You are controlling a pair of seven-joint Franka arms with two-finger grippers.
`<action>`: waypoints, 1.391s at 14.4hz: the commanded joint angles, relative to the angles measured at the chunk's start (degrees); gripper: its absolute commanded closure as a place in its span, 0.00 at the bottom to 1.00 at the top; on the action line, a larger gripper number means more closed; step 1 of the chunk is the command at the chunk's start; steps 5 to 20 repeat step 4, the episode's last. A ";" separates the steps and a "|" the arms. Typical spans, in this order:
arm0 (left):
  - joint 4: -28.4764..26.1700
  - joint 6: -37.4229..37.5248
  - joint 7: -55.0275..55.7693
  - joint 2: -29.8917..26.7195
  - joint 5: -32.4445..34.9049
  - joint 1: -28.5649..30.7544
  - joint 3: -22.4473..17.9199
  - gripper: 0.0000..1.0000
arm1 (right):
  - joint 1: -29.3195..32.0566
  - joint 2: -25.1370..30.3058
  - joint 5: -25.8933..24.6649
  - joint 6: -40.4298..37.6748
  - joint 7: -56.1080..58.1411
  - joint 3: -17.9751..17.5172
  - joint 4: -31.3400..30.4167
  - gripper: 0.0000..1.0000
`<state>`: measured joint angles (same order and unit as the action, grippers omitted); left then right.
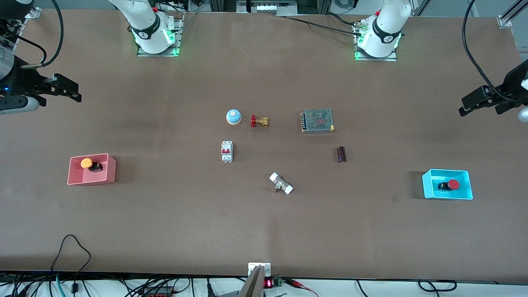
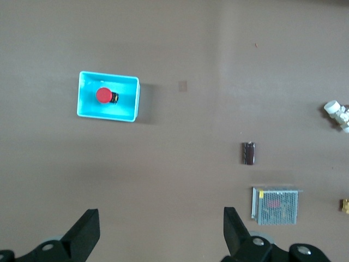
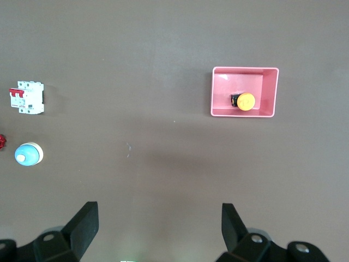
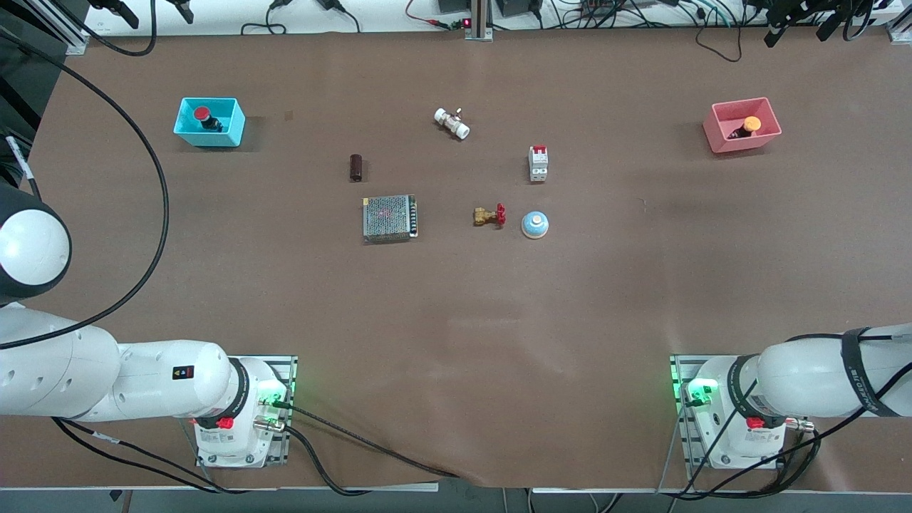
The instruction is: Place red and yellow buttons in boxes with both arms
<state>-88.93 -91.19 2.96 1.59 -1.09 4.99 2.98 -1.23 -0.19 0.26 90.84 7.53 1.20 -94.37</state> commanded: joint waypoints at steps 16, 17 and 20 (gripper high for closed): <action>-1.86 1.01 -0.32 -1.85 -0.05 -0.07 0.27 0.00 | -0.26 0.01 -1.14 0.56 -0.67 0.21 0.76 0.00; -1.86 1.01 -0.32 -1.85 -0.05 -0.07 0.27 0.00 | -0.26 0.01 -1.14 0.56 -0.67 0.21 0.76 0.00; -1.86 1.01 -0.32 -1.85 -0.05 -0.07 0.27 0.00 | -0.26 0.01 -1.14 0.56 -0.67 0.21 0.76 0.00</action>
